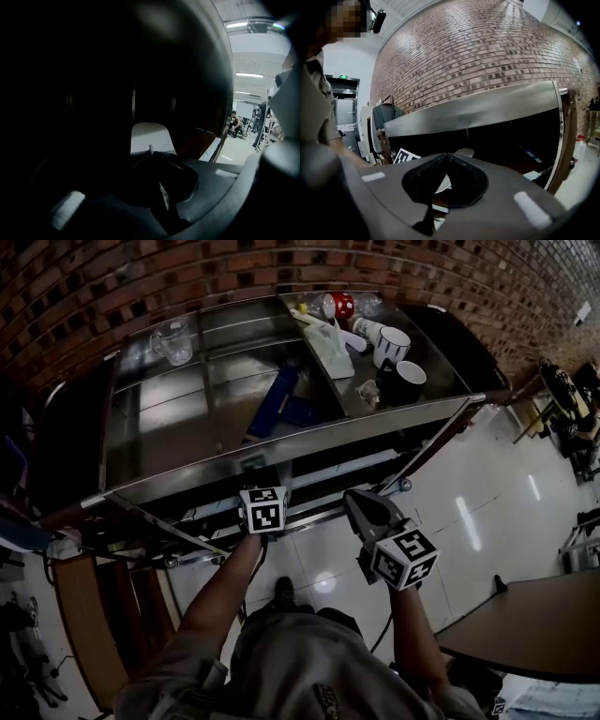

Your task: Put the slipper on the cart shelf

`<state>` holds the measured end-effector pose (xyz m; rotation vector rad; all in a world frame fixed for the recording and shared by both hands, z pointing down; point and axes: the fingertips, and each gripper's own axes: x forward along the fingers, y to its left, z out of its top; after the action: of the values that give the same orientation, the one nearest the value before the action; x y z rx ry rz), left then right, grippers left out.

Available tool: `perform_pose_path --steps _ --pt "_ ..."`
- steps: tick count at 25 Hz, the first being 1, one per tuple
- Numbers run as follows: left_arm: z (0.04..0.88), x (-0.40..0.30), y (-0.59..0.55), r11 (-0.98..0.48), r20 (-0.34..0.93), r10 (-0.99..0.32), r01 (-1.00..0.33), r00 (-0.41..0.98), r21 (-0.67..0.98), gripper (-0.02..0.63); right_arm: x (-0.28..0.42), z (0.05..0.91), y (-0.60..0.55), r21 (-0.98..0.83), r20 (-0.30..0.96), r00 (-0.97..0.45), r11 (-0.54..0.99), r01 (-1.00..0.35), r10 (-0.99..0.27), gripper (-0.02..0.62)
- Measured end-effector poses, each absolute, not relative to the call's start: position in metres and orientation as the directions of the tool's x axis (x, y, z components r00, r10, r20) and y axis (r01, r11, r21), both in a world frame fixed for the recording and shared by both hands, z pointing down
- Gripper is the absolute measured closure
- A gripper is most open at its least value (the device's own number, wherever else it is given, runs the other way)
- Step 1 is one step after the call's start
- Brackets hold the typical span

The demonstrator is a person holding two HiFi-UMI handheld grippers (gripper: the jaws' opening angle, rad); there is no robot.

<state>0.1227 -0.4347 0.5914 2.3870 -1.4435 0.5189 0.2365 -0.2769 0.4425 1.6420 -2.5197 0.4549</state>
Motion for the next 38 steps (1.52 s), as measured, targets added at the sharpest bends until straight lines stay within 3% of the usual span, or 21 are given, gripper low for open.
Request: perform_pose_path --steps 7,14,20,32,38 --pt "0.593 0.132 -0.449 -0.403 0.422 -0.811 -0.91 0.405 0.098 0.559 0.246 0.448 -0.269 -0.187 0.252 -0.411 0.372 -0.909 -0.876 0.595" --pt "0.576 0.145 -0.436 -0.4 0.378 -0.825 -0.907 0.42 0.133 0.435 0.257 0.438 -0.266 -0.183 0.238 -0.485 0.451 -0.873 -0.842 0.595" --pt "0.552 0.137 -0.405 -0.31 0.366 -0.861 -0.935 0.353 0.172 0.426 0.268 0.426 -0.265 -0.182 0.212 -0.581 0.552 -0.814 -0.786 0.595" --pt "0.443 0.157 -0.309 -0.35 0.198 -0.91 -0.93 0.365 0.109 0.598 0.271 0.388 -0.259 -0.219 0.018 -0.725 0.704 -0.675 -0.689 0.595" --pt "0.394 0.161 -0.278 -0.428 0.135 -0.89 -0.9 0.435 0.082 0.598 0.245 0.376 -0.251 -0.216 -0.025 -0.769 0.754 -0.62 -0.639 0.595"
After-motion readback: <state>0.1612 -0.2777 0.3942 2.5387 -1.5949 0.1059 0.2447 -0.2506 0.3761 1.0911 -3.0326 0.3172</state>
